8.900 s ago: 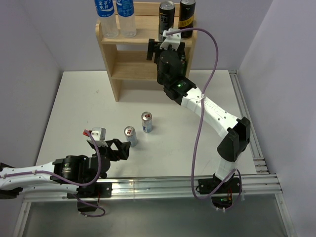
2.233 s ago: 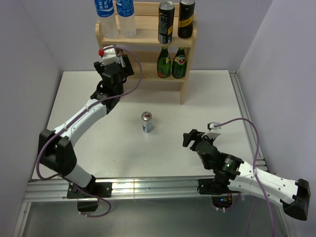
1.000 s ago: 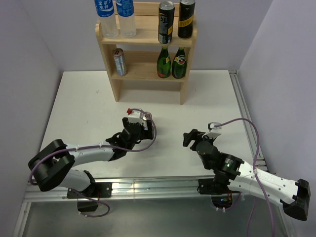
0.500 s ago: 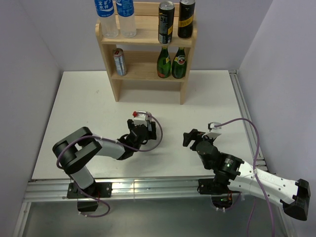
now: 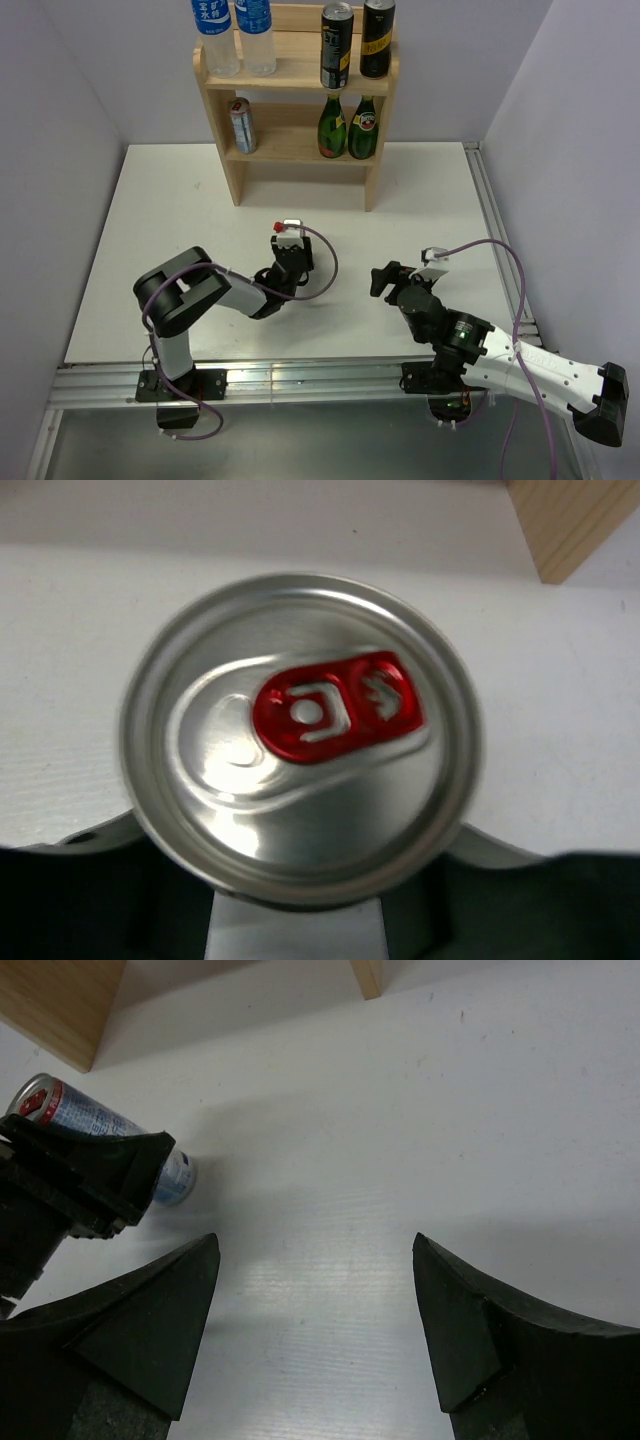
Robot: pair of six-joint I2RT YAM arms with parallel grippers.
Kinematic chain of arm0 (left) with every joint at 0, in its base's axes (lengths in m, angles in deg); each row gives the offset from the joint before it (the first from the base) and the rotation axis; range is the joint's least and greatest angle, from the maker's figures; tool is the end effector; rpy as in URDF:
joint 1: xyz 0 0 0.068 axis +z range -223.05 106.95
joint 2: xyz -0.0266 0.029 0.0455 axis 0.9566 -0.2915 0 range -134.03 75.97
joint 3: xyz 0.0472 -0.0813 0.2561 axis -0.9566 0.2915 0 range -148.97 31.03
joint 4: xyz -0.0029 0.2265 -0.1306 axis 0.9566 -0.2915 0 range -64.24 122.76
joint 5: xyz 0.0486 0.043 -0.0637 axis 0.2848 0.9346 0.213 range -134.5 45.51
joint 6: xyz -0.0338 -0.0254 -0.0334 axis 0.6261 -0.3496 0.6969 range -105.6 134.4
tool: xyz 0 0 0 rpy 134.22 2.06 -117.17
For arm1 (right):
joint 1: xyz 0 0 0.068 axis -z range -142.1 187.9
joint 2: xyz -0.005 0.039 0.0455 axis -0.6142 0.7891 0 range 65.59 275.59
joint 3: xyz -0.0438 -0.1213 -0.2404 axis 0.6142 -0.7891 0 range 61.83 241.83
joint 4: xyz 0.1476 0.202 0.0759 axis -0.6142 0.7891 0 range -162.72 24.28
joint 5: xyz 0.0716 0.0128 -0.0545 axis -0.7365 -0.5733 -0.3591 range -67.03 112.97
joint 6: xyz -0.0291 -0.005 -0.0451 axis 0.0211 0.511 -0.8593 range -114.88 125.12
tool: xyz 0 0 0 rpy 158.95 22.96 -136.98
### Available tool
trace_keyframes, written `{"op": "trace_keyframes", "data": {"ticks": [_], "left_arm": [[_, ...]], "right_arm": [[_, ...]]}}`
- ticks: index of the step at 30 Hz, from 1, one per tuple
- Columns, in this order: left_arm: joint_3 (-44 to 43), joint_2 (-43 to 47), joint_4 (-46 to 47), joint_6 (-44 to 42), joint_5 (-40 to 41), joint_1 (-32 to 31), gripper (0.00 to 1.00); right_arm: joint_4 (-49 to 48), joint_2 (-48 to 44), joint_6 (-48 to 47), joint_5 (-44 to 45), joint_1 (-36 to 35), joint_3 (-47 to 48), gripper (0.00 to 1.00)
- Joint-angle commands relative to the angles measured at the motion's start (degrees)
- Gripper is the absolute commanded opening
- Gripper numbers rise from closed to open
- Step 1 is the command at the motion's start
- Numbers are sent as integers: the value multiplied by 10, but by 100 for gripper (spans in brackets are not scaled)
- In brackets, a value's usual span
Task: Place and organize the beverage onto the shelf
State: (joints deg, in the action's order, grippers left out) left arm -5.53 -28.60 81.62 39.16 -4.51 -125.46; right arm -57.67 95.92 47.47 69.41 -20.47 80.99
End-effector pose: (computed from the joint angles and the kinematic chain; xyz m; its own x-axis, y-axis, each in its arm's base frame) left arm 0.2190 -0.2471 0.1310 -0.2810 -0.1611 -0.9461 0.1312 0.9701 -0.2042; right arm 0.0915 0.0993 0.2146 -0.3369 0.3384 -0.8787 -0.0255 0.9296 0.3677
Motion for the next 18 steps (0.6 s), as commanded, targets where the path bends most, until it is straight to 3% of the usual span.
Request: {"op": "trace_keyframes", "data": {"ticks": [1,4,5,13,18], "left_arm": [[-29,-18,38,-12,18,-2,36],[-39,-11,20,-14,22,-2,3],[-38,9,7,-13,27,-2,0],[-129,129,-156,-56,21,19,0],[-233,158,-260,-67,-21,90,0]], "right_arm": [[-18,-3,3,16,-5,-7,85],[-19,-2,4,16,-5,-6,85],[-18,-1,4,15,-5,-6,85],[-20,0,2,16,-6,-7,85],[-22,-3,1,15,-6,-9,85]]}}
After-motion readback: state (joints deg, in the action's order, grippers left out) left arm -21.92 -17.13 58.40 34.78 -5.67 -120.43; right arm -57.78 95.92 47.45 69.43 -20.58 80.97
